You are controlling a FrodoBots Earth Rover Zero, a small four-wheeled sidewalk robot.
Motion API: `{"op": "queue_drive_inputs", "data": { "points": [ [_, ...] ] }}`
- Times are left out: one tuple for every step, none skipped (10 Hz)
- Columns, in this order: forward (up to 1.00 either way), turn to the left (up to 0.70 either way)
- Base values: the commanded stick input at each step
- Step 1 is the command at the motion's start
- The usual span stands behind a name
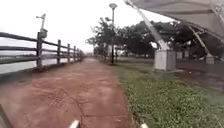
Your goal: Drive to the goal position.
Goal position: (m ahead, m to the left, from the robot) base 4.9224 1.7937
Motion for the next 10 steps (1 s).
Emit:
{"op": "queue_drive_inputs", "data": {
  "points": [
    [0.70,0.27],
    [0.70,0.27],
    [0.70,0.27],
    [0.70,0.27],
    [0.70,0.27],
    [0.70,0.19],
    [0.70,0.04],
    [0.70,0.00],
    [0.70,0.00],
    [0.70,0.00]
  ]
}}
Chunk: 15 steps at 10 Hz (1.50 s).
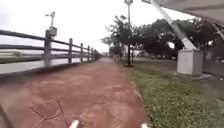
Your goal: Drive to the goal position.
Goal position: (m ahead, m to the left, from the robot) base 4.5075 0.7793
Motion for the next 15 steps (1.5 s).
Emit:
{"op": "queue_drive_inputs", "data": {
  "points": [
    [0.70,0.00],
    [0.70,0.00],
    [0.70,0.00],
    [0.70,0.00],
    [0.70,0.00],
    [0.70,0.00],
    [0.70,0.00],
    [0.70,0.00],
    [0.70,0.00],
    [0.70,0.00],
    [0.70,0.00],
    [0.70,0.00],
    [0.70,0.00],
    [0.70,0.00],
    [0.70,0.00]
  ]
}}
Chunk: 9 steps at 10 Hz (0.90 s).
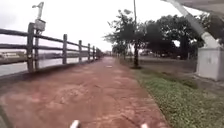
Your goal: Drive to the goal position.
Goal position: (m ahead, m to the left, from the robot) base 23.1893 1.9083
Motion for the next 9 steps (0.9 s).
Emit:
{"op": "queue_drive_inputs", "data": {
  "points": [
    [0.70,0.00],
    [0.70,0.00],
    [0.70,0.00],
    [0.70,0.00],
    [0.70,0.00],
    [0.70,0.00],
    [0.70,0.00],
    [0.70,0.00],
    [0.70,0.00]
  ]
}}
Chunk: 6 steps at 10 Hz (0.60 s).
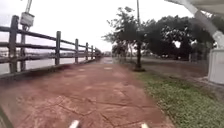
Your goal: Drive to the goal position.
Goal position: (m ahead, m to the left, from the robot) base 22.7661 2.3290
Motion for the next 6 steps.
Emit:
{"op": "queue_drive_inputs", "data": {
  "points": [
    [0.70,0.00],
    [0.70,0.00],
    [0.70,0.00],
    [0.70,0.00],
    [0.70,0.00],
    [0.70,0.00]
  ]
}}
